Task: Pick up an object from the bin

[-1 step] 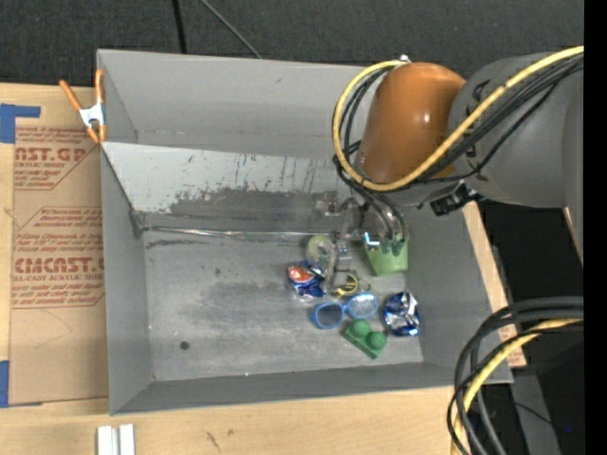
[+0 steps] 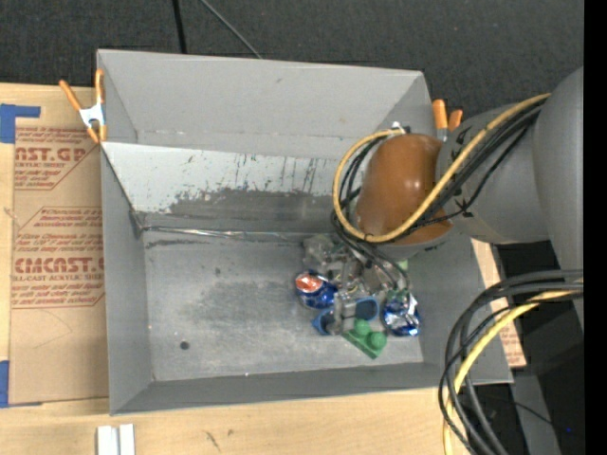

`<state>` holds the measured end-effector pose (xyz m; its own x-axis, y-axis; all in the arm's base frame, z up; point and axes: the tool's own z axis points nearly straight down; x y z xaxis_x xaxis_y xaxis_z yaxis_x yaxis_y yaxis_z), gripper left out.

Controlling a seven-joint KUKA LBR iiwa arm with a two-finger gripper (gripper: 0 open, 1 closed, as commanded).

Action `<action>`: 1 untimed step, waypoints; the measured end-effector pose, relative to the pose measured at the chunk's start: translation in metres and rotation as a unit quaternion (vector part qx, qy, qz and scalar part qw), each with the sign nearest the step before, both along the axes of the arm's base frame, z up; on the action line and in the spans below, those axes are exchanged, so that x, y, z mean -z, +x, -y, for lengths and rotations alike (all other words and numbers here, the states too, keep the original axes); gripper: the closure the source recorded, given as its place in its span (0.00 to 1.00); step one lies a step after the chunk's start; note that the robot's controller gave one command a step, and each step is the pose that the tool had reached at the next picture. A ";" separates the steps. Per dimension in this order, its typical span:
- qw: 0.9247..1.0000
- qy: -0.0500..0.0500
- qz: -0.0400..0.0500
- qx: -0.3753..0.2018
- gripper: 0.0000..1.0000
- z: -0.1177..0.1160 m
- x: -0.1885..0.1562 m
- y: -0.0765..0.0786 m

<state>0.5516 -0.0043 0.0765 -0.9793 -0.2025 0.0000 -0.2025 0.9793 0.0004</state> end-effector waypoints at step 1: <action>1.000 0.000 0.000 0.000 1.00 -0.001 -0.002 0.001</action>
Offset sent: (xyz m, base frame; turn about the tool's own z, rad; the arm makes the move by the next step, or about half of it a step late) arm 0.0000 0.0000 0.0000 0.0000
